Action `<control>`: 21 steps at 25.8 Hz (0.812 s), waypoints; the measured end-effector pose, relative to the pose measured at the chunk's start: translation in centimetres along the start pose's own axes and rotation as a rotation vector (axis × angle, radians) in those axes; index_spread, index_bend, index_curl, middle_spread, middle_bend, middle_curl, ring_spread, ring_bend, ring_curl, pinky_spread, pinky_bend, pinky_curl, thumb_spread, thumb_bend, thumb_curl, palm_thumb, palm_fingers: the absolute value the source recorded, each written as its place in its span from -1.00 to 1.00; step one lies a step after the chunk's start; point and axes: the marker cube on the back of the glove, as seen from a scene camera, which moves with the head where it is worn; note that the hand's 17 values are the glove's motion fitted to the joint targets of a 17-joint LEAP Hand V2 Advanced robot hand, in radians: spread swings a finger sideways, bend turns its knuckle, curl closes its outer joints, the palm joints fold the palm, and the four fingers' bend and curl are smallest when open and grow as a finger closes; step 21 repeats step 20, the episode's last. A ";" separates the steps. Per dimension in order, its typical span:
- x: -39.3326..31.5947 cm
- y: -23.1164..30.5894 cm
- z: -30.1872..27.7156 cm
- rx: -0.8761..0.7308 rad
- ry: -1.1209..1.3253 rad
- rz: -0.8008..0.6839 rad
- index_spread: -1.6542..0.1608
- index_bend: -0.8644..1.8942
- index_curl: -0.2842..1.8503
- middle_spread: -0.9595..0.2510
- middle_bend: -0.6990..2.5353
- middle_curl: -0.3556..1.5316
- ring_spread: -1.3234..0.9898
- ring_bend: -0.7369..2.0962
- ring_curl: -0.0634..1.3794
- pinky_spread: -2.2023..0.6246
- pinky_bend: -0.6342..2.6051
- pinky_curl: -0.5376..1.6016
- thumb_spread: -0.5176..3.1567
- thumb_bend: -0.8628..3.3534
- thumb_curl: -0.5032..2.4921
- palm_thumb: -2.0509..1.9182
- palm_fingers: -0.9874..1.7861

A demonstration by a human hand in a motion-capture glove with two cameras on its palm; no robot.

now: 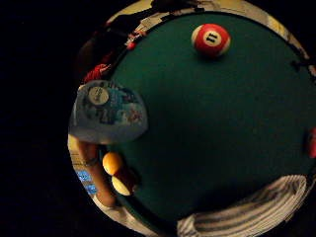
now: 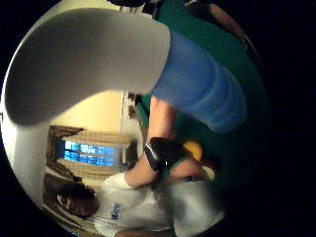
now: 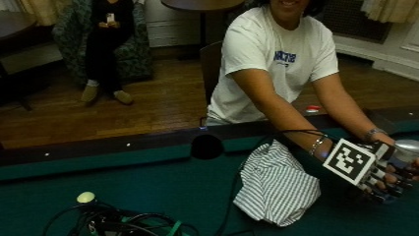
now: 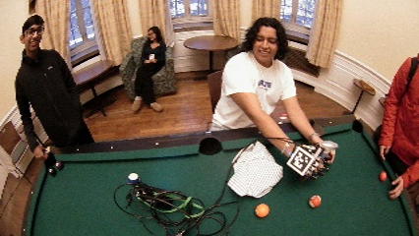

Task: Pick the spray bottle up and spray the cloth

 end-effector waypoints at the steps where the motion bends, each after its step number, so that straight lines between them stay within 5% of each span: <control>1: 0.0 0.5 -0.4 0.000 0.023 -0.012 0.38 -0.30 -0.33 0.26 -0.42 -0.22 -0.01 -0.23 -0.43 0.65 -0.40 -0.14 -0.25 -0.62 -0.32 0.27 0.01; 21: -0.6 13.1 -5.5 -0.084 0.450 -0.226 0.35 -0.28 -0.44 0.30 -0.45 -0.24 0.00 -0.24 -0.47 0.69 -0.40 -0.16 -0.23 -0.61 -0.39 0.25 0.00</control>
